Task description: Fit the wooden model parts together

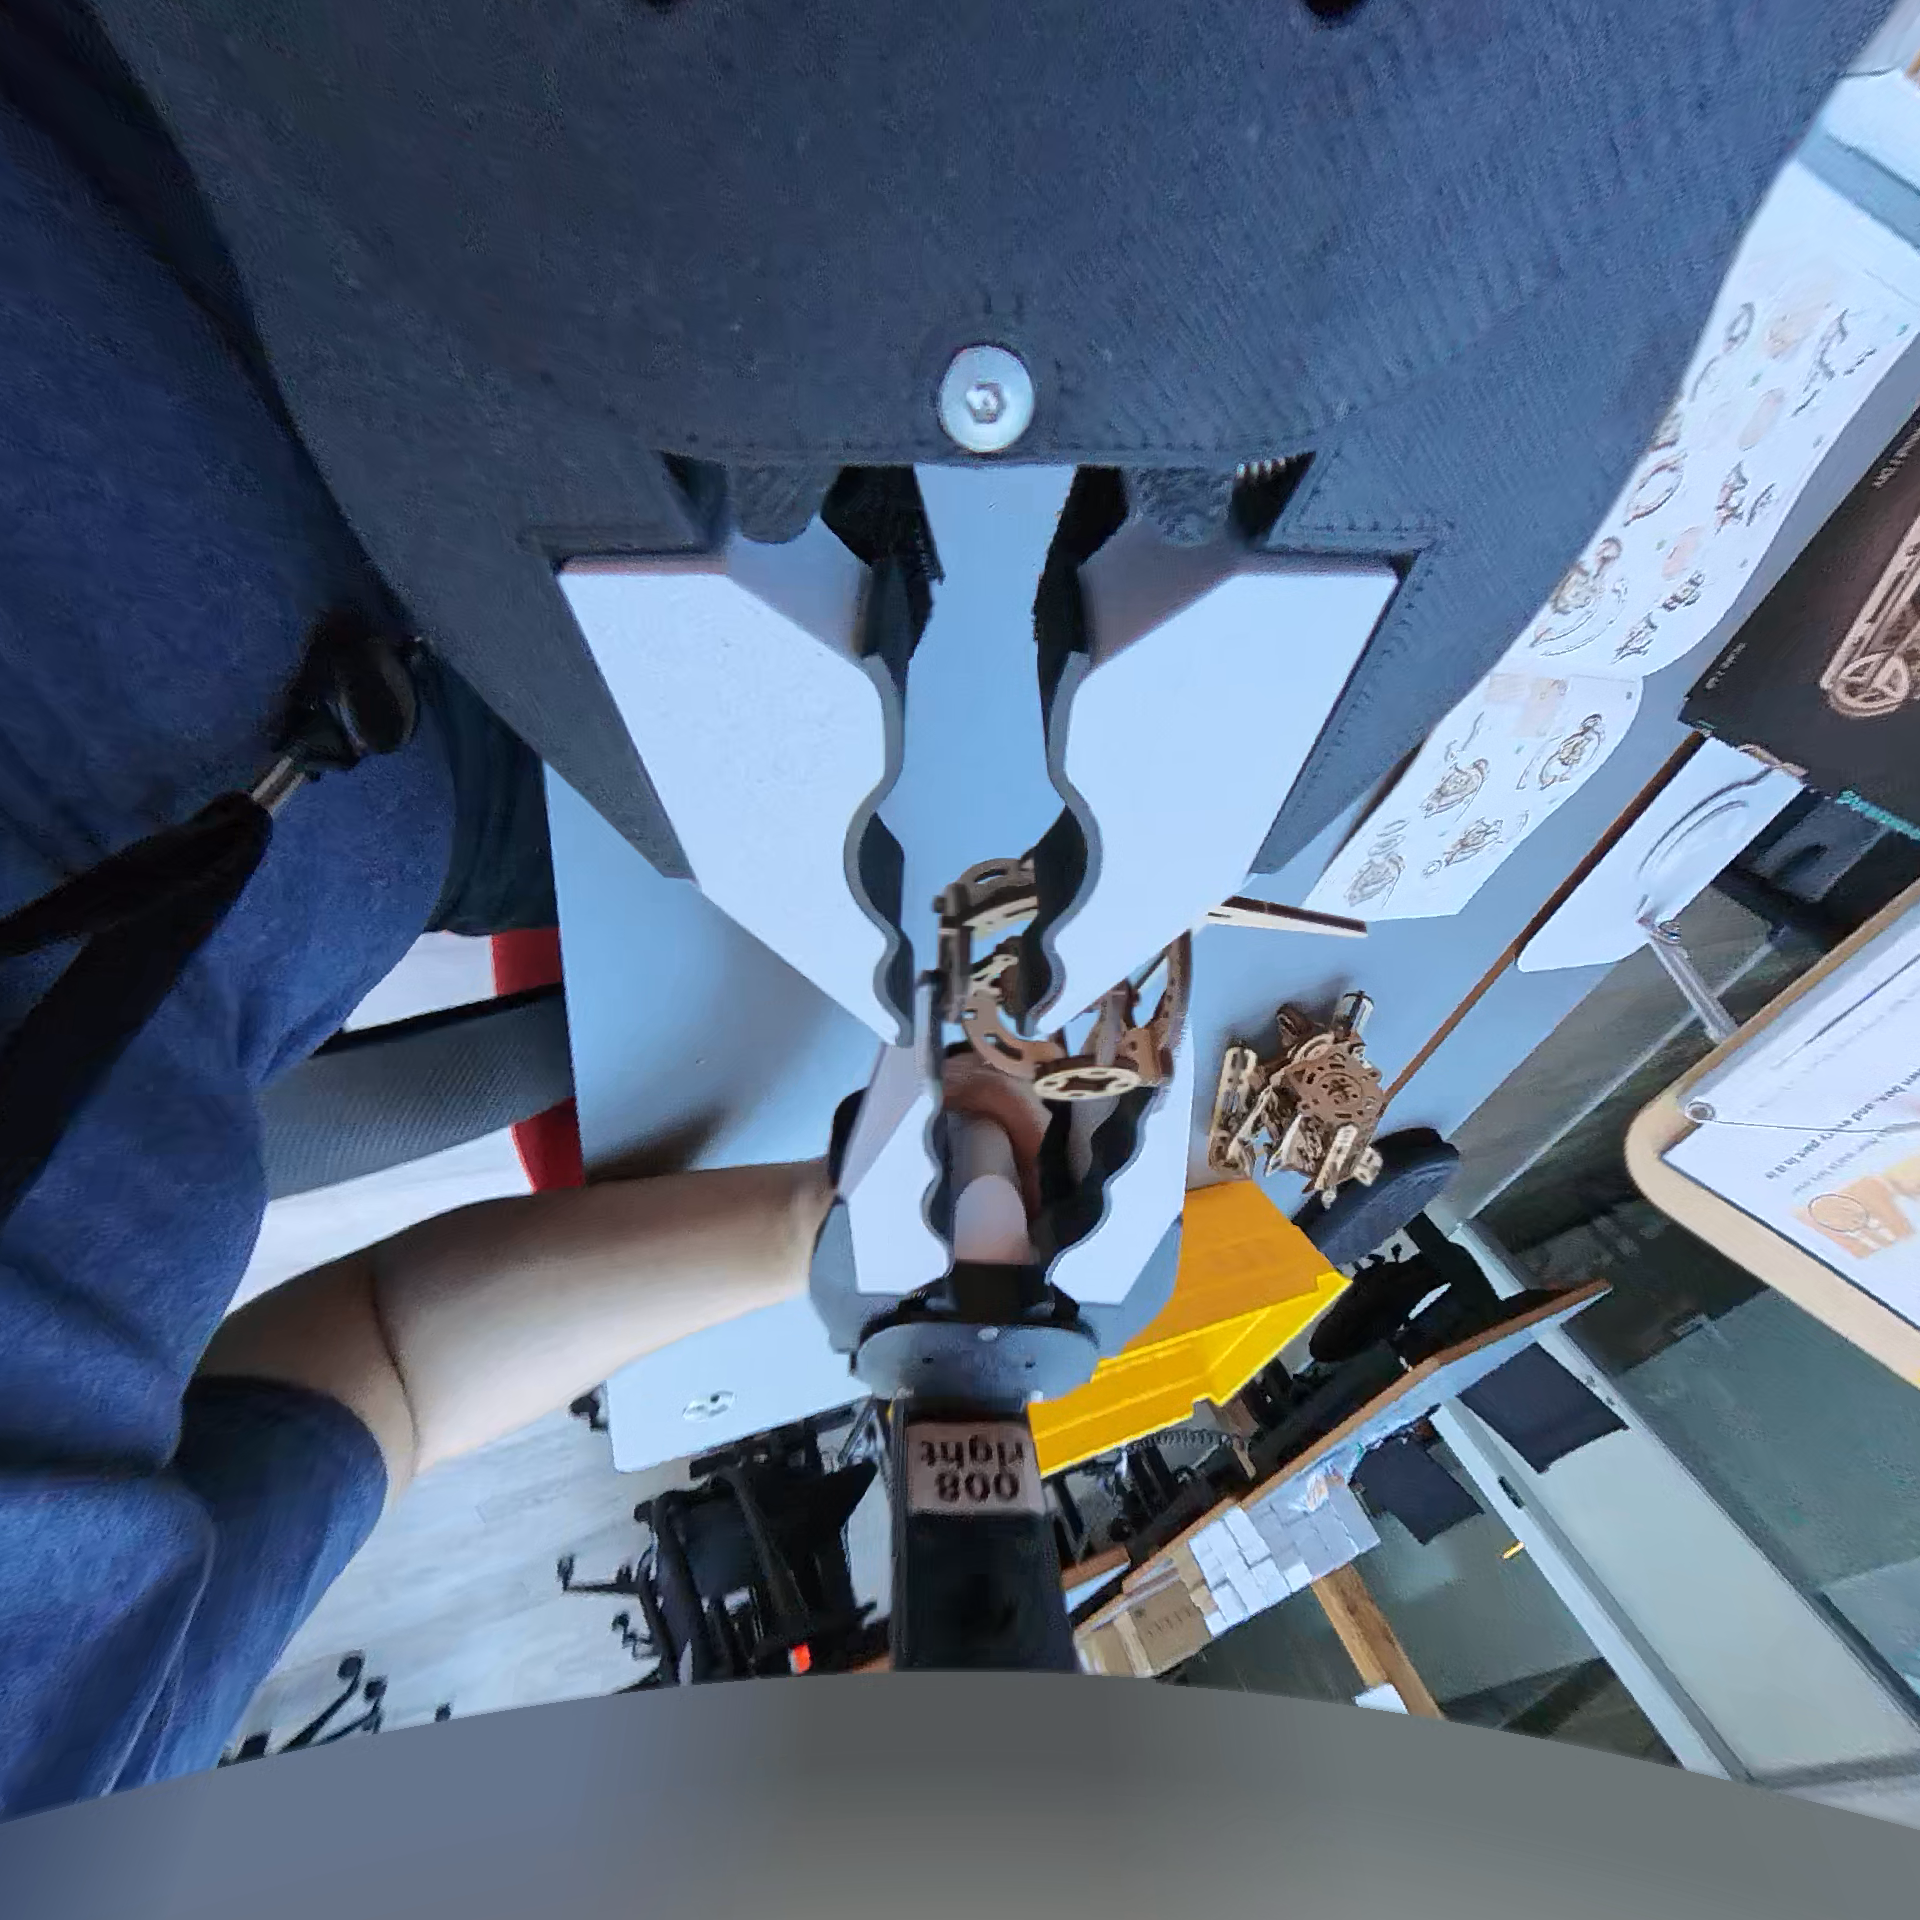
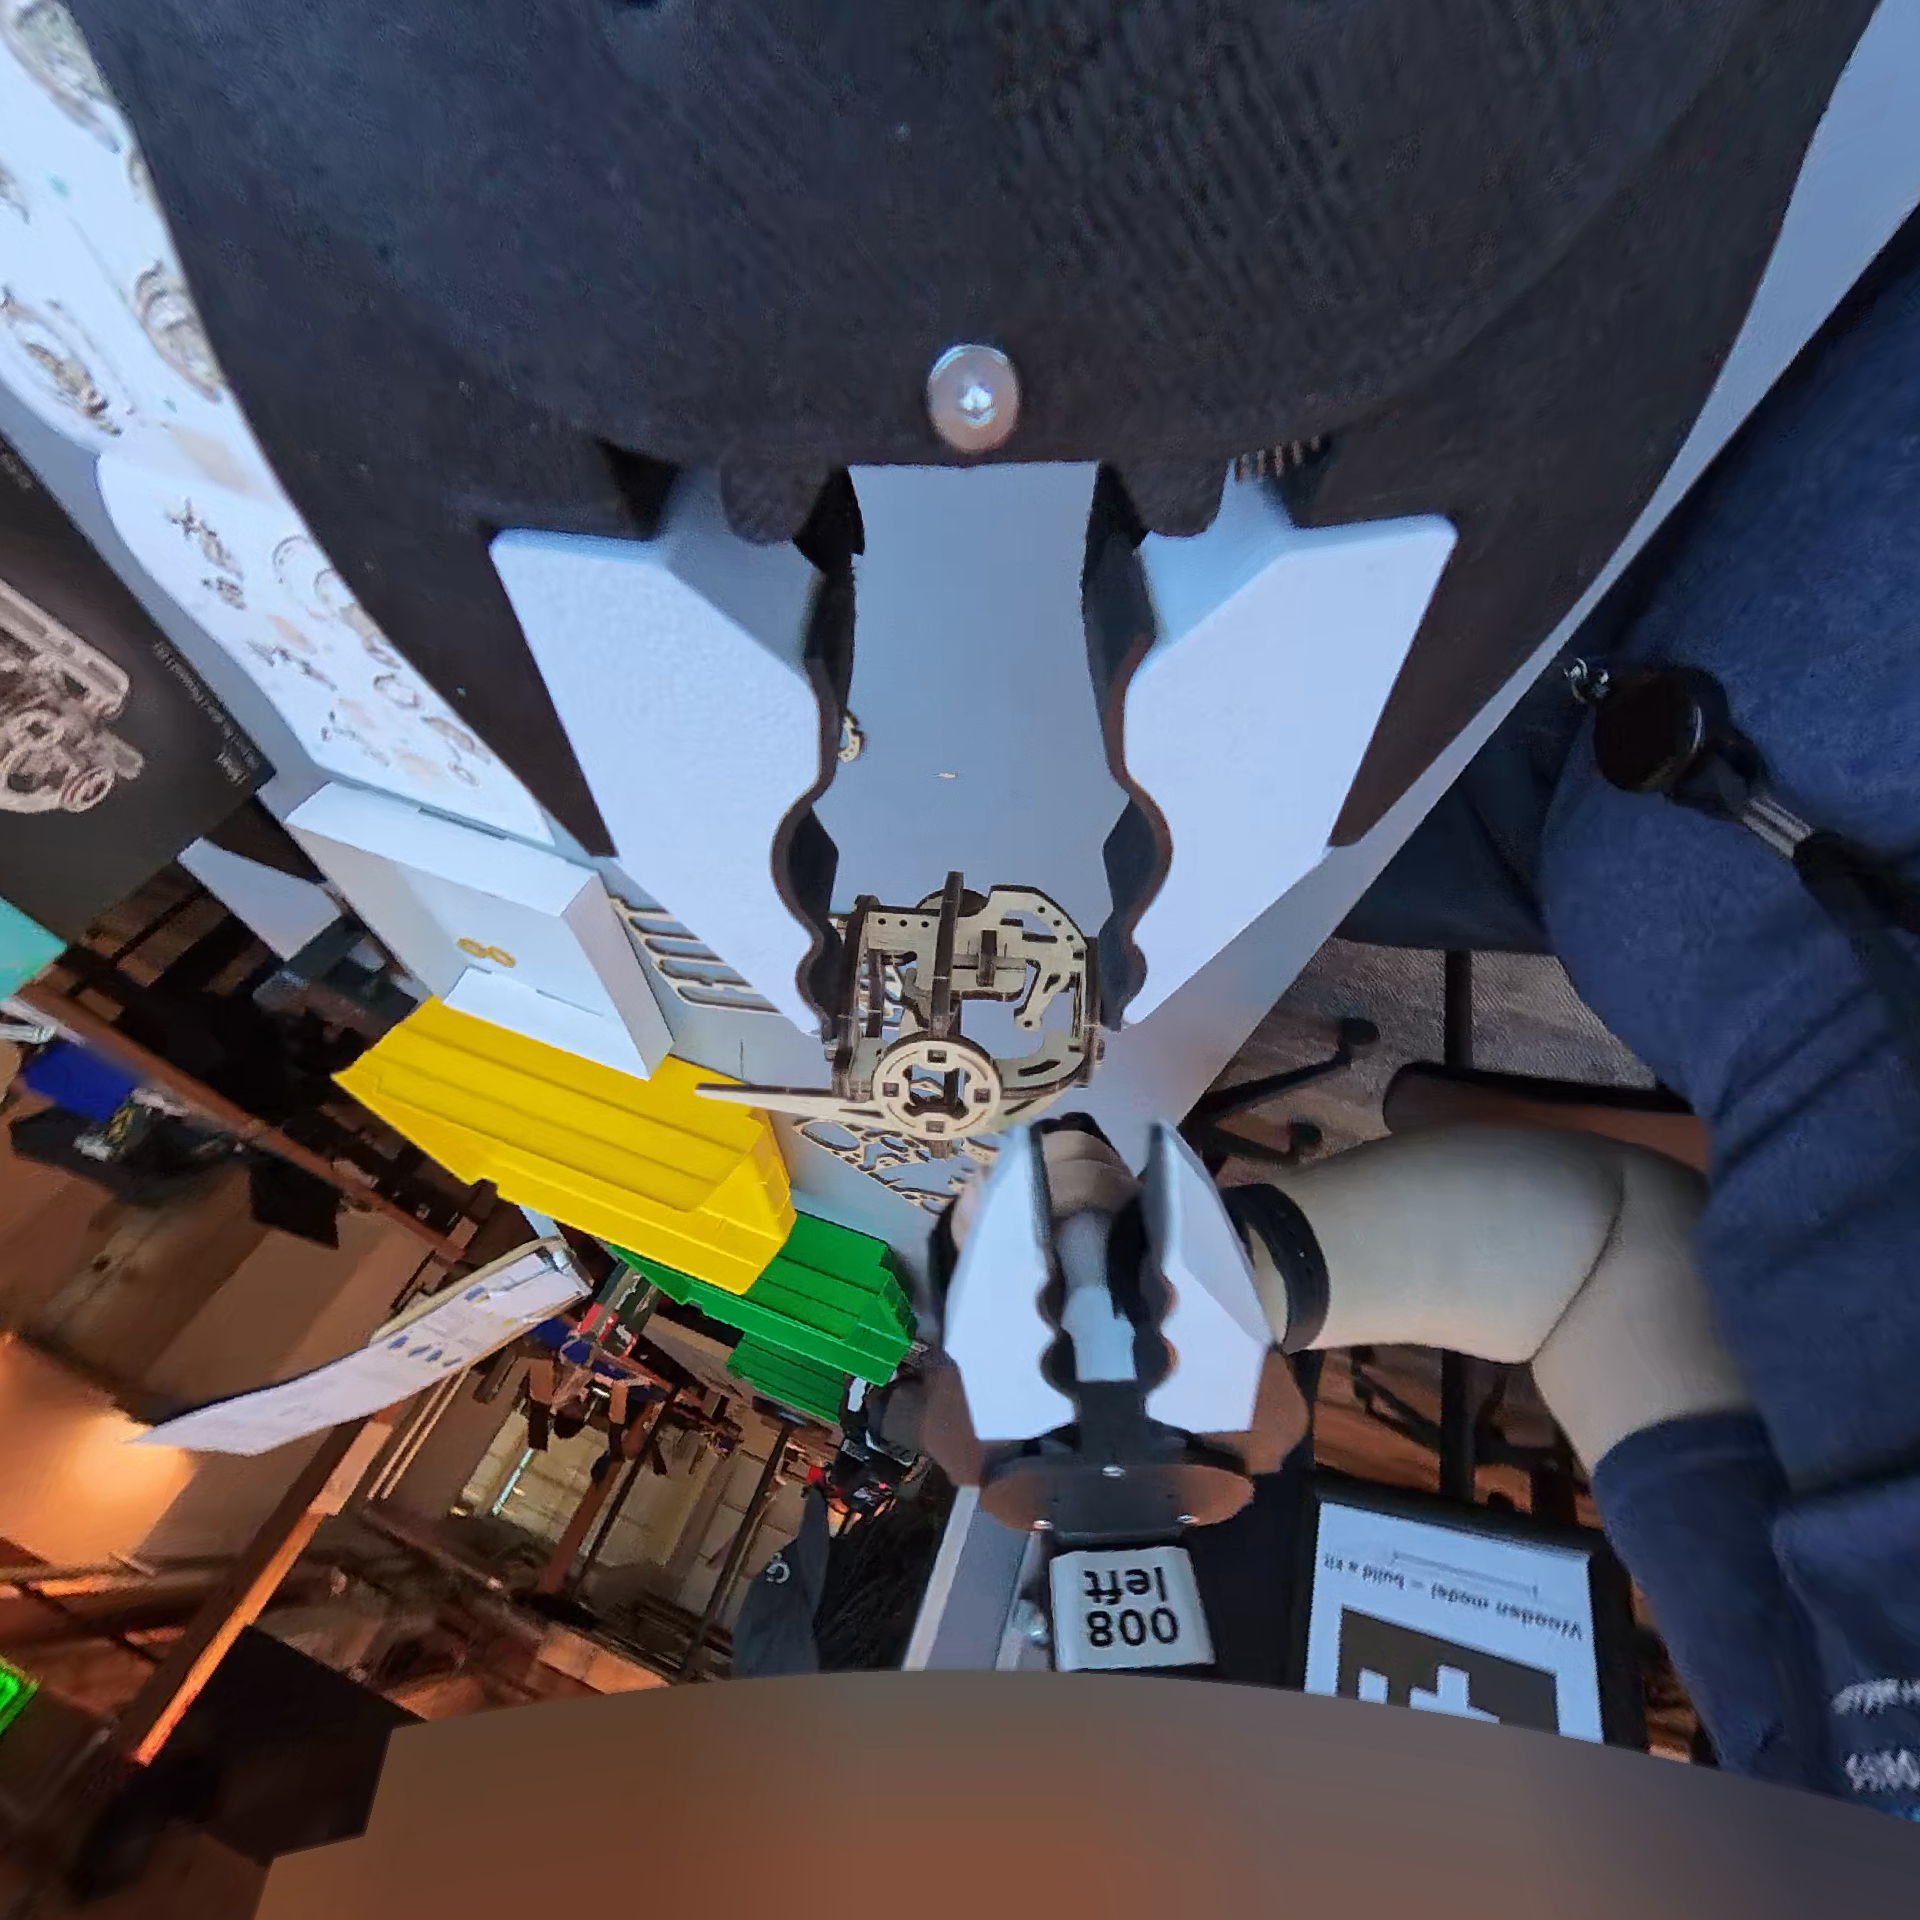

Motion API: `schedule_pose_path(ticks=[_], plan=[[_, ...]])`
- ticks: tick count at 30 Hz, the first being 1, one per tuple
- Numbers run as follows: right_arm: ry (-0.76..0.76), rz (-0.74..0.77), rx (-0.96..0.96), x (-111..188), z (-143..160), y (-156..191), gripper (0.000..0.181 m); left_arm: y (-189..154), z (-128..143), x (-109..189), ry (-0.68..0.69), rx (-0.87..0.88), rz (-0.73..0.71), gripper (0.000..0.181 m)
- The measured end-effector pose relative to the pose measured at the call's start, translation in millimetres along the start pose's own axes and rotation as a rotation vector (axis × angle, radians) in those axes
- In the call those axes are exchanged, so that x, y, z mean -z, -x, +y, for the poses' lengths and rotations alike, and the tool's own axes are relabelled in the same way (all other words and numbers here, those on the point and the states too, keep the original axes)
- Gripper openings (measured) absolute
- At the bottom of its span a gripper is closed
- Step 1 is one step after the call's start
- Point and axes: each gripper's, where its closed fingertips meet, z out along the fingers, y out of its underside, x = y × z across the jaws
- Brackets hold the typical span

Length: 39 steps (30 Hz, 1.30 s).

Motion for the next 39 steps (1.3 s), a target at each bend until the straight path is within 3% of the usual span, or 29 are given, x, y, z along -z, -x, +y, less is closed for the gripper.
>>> schedule_pose_path(ticks=[5,9,18,34,39], plan=[[-0.087,-0.030,-0.196,4.6,-9.9,-8.2,0.048,9.8,-9.0,15.7,-0.047,0.050,-0.049,0.020],[-0.108,-0.074,-0.281,5.1,-10.9,-7.7,0.048,5.7,-3.8,4.7,0.012,0.033,-0.041,0.027],[-0.131,-0.059,-0.077,7.3,-17.0,1.1,0.048,1.1,-1.7,-14.3,0.127,-0.082,-0.013,0.020],[-0.148,-0.007,0.292,9.6,-29.1,18.8,0.048,-17.5,-4.4,-11.7,0.132,-0.270,-0.010,0.001],[-0.157,-0.020,0.303,10.0,-30.4,22.4,0.049,-21.2,-5.0,-11.1,0.134,-0.293,-0.014,0.001]])
